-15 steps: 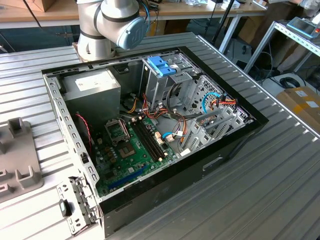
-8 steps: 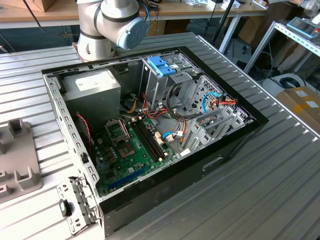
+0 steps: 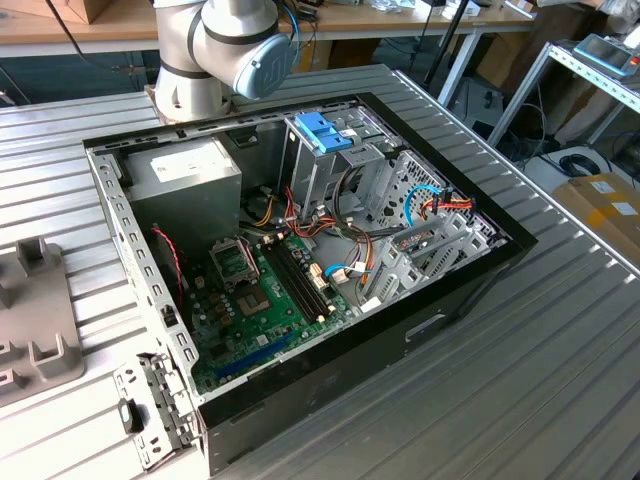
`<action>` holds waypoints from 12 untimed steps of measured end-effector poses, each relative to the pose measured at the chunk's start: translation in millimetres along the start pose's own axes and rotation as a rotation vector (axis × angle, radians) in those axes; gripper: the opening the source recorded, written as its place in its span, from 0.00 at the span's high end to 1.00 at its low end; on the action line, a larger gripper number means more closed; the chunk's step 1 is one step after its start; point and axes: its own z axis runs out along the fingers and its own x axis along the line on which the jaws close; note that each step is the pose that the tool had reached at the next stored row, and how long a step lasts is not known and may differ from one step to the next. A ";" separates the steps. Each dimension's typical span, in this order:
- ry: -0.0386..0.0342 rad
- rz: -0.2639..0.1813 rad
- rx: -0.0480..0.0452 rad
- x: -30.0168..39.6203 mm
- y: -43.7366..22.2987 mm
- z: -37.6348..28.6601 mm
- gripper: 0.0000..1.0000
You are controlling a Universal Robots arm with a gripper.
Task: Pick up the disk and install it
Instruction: 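Pick up the disk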
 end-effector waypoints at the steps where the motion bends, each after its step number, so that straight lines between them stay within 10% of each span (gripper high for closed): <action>1: -0.0001 0.000 0.0003 0.0 0.0 0.0 0.62; 12: 0.0000 0.000 0.0000 -0.2 -0.1 -4.3 0.62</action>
